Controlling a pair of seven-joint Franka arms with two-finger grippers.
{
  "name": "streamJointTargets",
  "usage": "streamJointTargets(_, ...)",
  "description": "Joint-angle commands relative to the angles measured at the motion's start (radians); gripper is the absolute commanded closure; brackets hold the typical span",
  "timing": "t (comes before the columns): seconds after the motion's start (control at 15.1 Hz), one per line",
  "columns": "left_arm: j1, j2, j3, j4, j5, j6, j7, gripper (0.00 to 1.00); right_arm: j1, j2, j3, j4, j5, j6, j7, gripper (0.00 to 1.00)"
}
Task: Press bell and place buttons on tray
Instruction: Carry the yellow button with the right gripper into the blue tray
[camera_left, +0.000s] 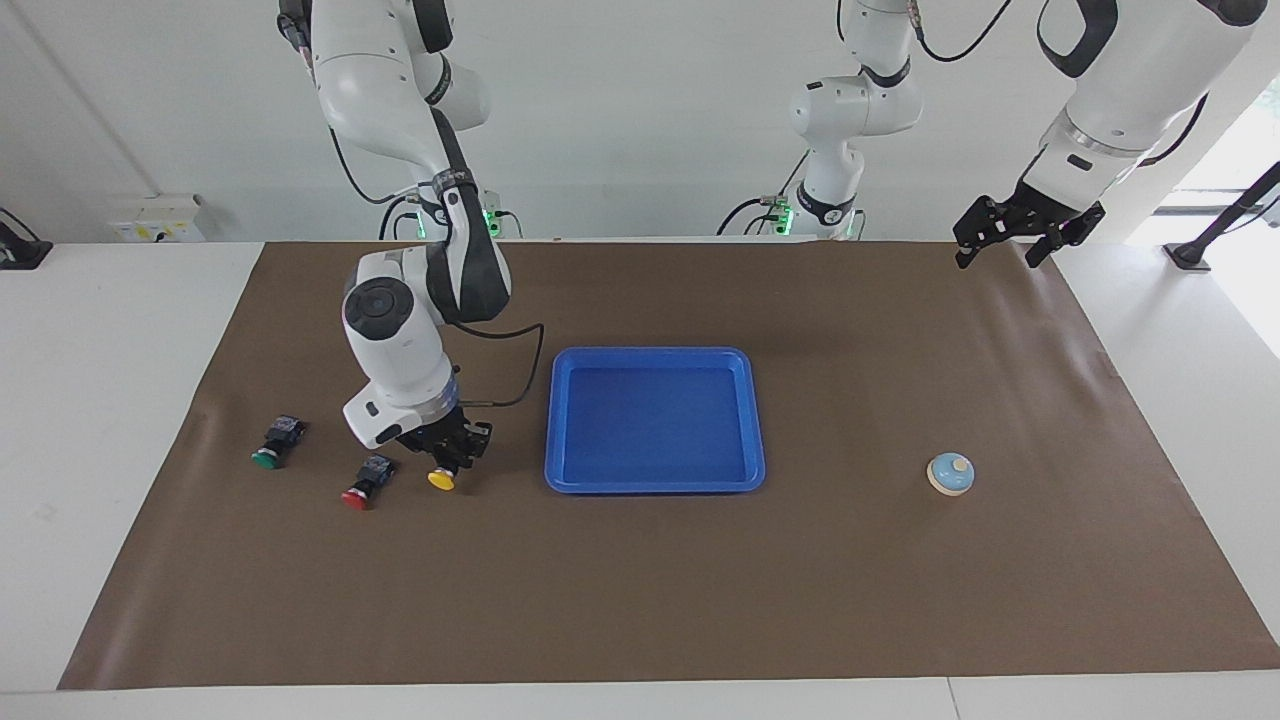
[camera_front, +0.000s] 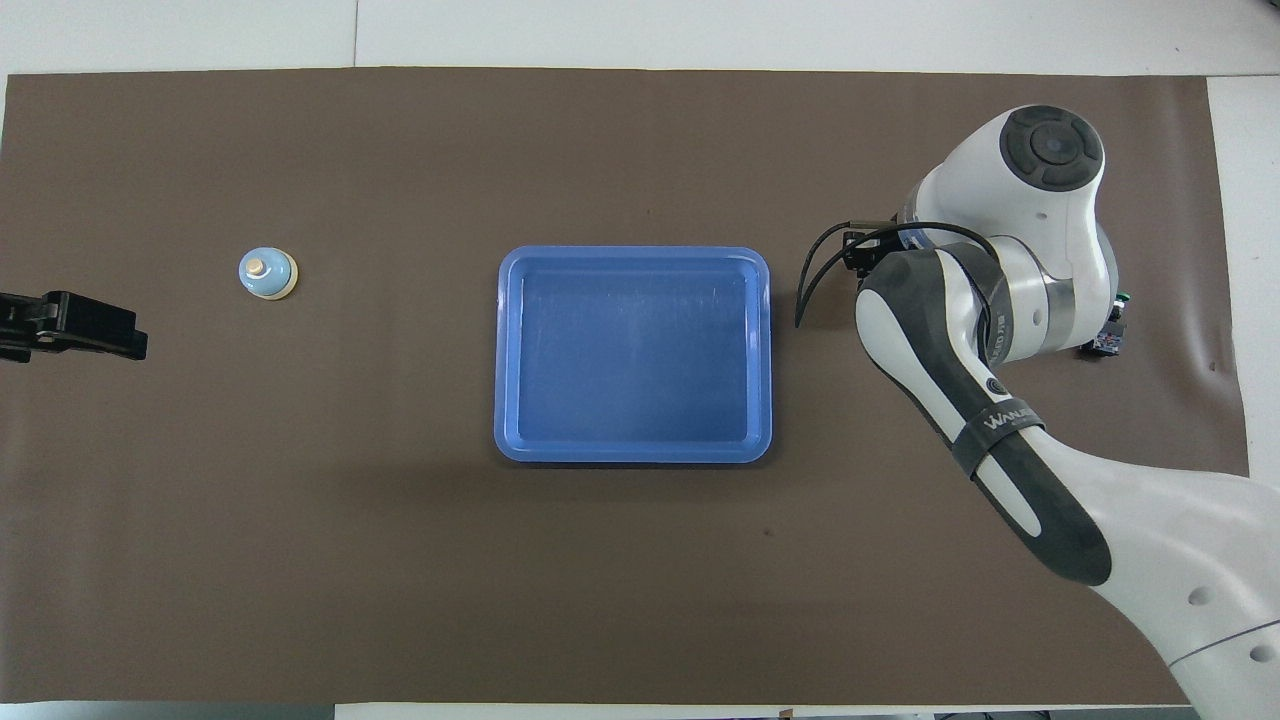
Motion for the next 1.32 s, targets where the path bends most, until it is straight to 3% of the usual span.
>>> streamJointTargets(0.0,0.002,-0.017,0.002,-0.012,-0.010,-0.006,-0.011,0.00,0.084,0.002,0.005,0.123,0.008,-0.121,0.058,1.00)
streamJointTargets(0.26,0.002,-0.017,0.002,-0.012,-0.010,-0.006,-0.011,0.00,0.228,0.011,0.005,0.128,0.051,-0.098,0.207,1.00)
streamJointTargets(0.53,0.002,-0.017,0.002,-0.012,-0.010,-0.006,-0.011,0.00,0.313,0.066,0.005,0.073,0.053,0.026,0.318,1.00)
streamJointTargets(1.26,0.002,-0.017,0.002,-0.012,-0.010,-0.006,-0.011,0.00,0.301,0.045,0.005,-0.136,0.051,0.215,0.320,1.00)
